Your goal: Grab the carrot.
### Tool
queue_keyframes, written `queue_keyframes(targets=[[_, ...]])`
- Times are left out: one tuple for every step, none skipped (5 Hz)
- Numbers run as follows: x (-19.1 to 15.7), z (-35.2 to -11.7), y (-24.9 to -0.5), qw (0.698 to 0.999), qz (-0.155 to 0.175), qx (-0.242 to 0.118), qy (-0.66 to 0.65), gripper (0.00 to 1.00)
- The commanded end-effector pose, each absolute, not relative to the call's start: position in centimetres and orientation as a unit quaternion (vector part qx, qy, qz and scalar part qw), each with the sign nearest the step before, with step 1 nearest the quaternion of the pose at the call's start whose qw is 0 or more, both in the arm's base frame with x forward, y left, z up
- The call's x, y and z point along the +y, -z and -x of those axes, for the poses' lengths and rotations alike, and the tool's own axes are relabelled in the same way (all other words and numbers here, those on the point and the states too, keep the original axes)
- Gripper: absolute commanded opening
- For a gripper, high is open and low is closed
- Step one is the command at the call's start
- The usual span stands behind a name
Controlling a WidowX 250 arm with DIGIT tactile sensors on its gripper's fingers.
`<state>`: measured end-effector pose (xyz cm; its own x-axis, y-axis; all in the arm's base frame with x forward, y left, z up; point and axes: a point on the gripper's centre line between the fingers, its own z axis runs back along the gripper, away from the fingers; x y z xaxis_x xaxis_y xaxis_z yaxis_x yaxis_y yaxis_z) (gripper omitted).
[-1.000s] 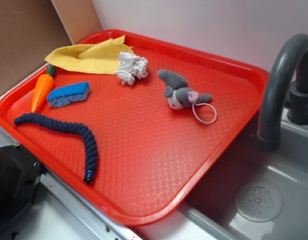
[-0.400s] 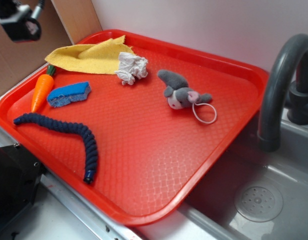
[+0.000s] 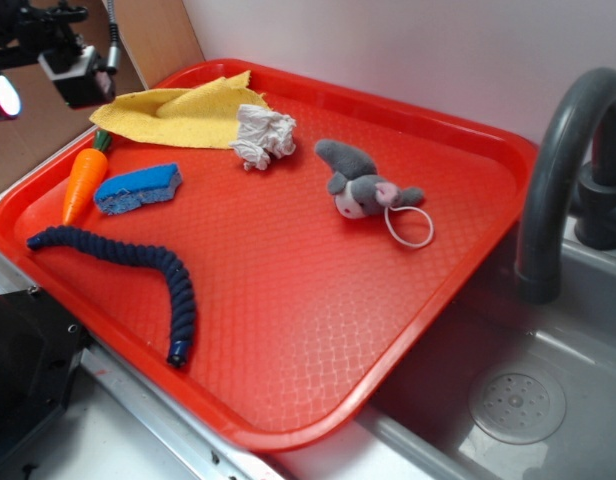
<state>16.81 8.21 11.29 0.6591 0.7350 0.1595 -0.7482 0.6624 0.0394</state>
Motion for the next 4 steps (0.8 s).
queue_keyframes(targets=[[13.4,-17.2,-7.4,0.894,-0.057,-0.078,-0.438,1.00],[14.4,-17.4,-5.3,0.895,-0.035,-0.078,-0.437,1.00],[14.5,-17.7,-3.0,0.903,-0.003,-0.072,-0.423,1.00],[14.0,-18.3,-1.7,0.915,0.022,-0.057,-0.398,1.00]])
